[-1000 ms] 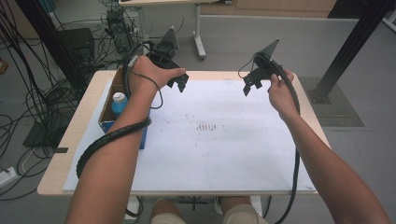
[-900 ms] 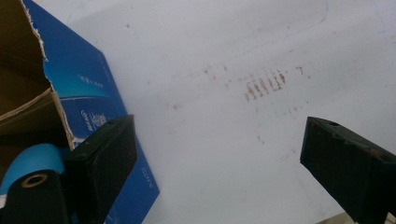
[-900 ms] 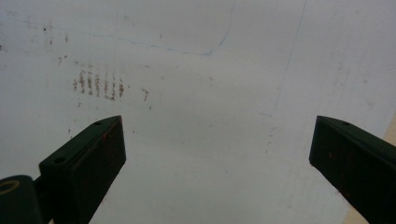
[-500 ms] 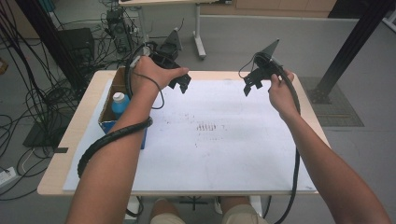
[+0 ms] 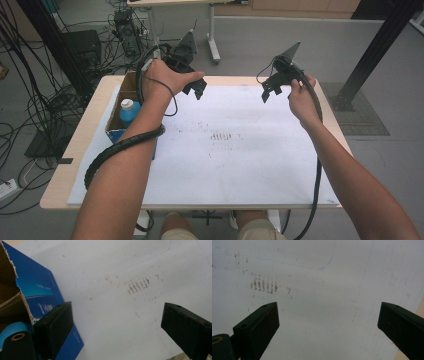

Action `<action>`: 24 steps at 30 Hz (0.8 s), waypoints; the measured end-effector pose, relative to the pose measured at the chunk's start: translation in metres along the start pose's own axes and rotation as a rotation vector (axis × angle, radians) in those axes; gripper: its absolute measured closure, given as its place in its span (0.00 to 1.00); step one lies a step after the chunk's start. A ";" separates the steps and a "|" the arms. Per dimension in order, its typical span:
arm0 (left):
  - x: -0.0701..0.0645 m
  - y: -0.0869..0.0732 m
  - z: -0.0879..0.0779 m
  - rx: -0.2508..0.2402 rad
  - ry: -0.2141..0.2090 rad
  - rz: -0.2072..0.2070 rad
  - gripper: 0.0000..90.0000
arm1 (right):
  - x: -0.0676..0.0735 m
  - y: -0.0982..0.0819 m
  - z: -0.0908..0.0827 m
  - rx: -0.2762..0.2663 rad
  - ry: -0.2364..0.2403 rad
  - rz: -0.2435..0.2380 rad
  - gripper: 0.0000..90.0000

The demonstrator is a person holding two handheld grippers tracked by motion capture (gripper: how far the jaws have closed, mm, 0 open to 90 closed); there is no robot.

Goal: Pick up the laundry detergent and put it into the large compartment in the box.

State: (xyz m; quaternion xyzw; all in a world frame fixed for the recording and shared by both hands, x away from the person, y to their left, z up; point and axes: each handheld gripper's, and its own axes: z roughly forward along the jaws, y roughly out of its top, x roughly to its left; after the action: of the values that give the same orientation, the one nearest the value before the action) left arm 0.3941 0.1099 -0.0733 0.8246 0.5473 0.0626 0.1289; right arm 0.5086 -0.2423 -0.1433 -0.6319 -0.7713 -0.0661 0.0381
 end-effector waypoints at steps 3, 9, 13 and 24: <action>-0.001 0.000 0.000 -0.002 0.000 0.002 0.13 | -0.001 0.000 0.000 0.003 0.002 0.000 0.04; -0.002 0.001 -0.001 -0.003 0.005 0.005 0.12 | 0.000 0.000 0.000 0.001 0.004 -0.001 0.04; -0.003 0.003 -0.004 -0.009 0.008 0.004 0.13 | 0.000 0.000 0.000 0.002 0.004 -0.002 0.04; -0.009 0.011 -0.008 -0.017 0.017 0.013 0.13 | -0.004 -0.002 -0.002 -0.001 0.008 0.003 0.04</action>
State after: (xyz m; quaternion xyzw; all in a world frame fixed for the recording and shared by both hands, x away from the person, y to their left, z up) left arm 0.3987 0.0983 -0.0623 0.8265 0.5423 0.0751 0.1308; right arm 0.5079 -0.2469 -0.1422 -0.6329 -0.7700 -0.0692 0.0409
